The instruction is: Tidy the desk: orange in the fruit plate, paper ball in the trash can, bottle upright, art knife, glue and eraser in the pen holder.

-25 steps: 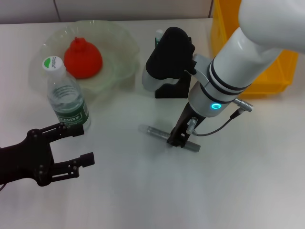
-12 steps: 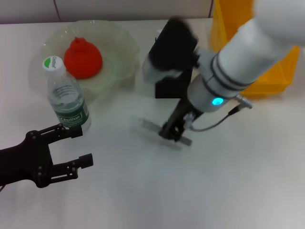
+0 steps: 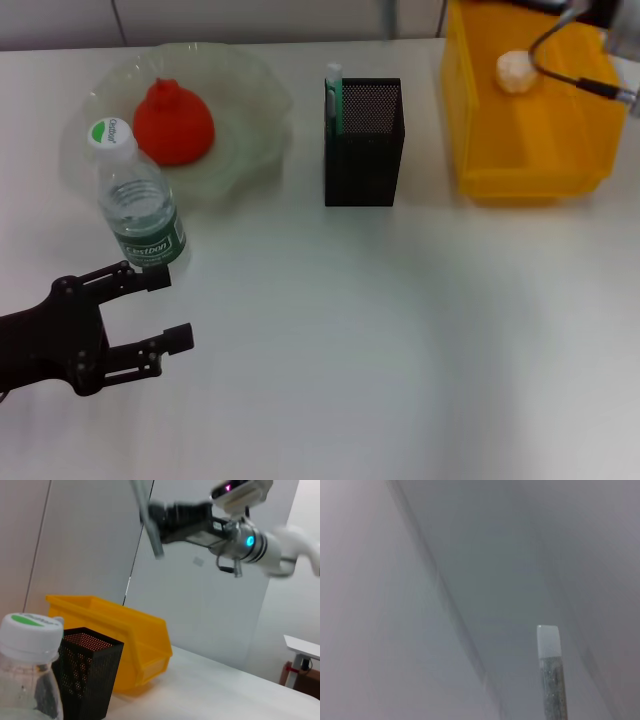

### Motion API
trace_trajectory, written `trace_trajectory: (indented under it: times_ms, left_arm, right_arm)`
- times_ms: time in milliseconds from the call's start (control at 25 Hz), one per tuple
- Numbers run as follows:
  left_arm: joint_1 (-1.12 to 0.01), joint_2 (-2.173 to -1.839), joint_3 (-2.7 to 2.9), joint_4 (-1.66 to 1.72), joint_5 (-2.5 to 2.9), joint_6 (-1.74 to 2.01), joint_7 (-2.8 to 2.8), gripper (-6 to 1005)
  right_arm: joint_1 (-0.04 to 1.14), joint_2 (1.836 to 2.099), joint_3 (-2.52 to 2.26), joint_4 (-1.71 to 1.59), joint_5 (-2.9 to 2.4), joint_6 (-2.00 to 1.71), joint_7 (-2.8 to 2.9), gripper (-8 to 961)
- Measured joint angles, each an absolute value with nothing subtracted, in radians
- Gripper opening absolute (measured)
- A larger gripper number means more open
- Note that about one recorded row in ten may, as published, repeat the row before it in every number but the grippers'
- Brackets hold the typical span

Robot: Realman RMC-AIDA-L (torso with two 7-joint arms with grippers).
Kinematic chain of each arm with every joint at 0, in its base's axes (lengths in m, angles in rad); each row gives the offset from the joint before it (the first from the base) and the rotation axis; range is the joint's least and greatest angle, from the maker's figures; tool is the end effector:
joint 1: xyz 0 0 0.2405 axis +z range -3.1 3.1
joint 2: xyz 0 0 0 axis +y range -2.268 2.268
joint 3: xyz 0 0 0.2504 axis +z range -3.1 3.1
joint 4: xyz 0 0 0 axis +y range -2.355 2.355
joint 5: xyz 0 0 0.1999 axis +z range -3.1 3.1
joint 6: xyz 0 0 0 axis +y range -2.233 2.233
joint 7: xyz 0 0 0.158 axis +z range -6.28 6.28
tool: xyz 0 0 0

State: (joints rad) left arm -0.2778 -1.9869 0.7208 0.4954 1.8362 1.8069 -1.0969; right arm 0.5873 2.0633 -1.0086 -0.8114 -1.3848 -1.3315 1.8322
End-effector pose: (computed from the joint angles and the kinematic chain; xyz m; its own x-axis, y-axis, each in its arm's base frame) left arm -0.2993 0.2300 0.0130 0.7112 0.2896 0.6405 0.4432 -0.8920 -0.0888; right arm 0.1440 0.3873 0.0321 0.4366 -0.3979 -0.8069 -0.6195 -0.7833 0.0511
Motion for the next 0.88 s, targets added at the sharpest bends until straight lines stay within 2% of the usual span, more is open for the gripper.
trace_trajectory:
  times_ms: [160, 320, 720, 880]
  left_arm:
    - [-0.283, -1.989, 0.721, 0.494, 1.836, 1.810, -1.102, 802]
    - [-0.289, -1.990, 0.721, 0.494, 1.836, 1.810, -1.102, 802]
    - [-0.291, -1.991, 0.719, 0.495, 1.828, 1.812, -1.103, 802]
    - [-0.291, -1.991, 0.719, 0.495, 1.828, 1.813, -1.103, 802]
  right_arm:
    - [0.620, 2.059, -0.962, -0.563, -1.266, -1.326, 1.592, 133]
    - [0.631, 2.086, -0.980, -0.452, -1.249, -1.237, 1.284, 131]
    - [0.657, 2.082, -1.093, -0.413, -1.254, -1.083, 1.314, 166]
    - [0.648, 2.080, -1.097, -0.429, -1.254, -1.105, 1.333, 302]
